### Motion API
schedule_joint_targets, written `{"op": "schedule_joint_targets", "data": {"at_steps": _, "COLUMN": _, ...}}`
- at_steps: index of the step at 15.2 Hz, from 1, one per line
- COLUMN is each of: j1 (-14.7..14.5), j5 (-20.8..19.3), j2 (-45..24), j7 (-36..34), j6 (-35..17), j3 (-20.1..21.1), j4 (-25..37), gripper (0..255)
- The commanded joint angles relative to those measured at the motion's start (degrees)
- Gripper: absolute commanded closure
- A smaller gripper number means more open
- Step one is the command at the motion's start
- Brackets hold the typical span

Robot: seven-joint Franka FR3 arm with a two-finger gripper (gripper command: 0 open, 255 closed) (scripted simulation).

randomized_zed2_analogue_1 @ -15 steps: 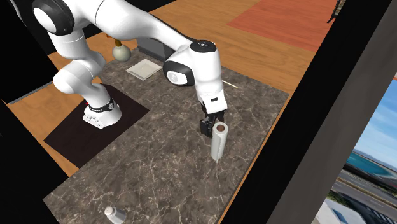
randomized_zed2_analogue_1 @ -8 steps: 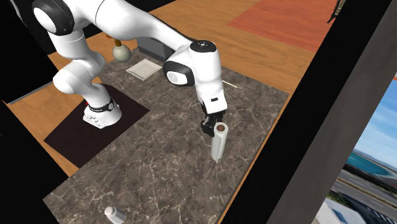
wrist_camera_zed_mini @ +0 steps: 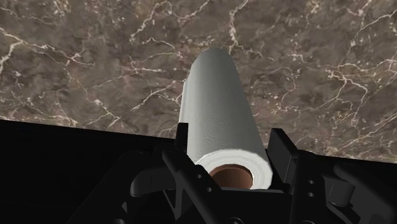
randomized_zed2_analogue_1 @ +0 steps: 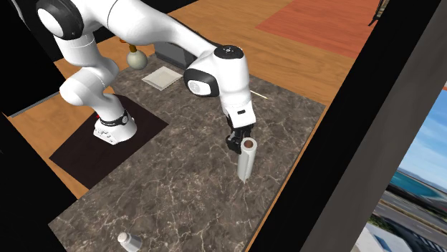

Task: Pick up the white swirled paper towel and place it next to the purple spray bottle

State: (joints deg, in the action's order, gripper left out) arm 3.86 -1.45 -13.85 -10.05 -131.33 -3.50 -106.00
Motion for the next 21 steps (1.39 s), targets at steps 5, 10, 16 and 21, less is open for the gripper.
{"op": "schedule_joint_targets", "data": {"at_steps": 5, "j1": 0.0, "j5": 0.0, "j2": 1.0, "j7": 0.1, "j6": 2.8, "j3": 0.0, "j4": 1.7, "gripper": 255}}
{"op": "schedule_joint_targets", "data": {"at_steps": 10, "j1": 0.0, "j5": 0.0, "j2": 2.1, "j7": 0.1, "j6": 6.3, "j3": 0.0, "j4": 4.2, "gripper": 255}}
{"op": "schedule_joint_targets", "data": {"at_steps": 16, "j1": -0.1, "j5": 0.0, "j2": 3.1, "j7": 0.2, "j6": 10.7, "j3": 0.0, "j4": 7.6, "gripper": 255}}
{"op": "schedule_joint_targets", "data": {"at_steps": 21, "j1": -0.1, "j5": 0.0, "j2": 3.5, "j7": 0.3, "j6": 14.4, "j3": 0.0, "j4": 10.9, "gripper": 255}}
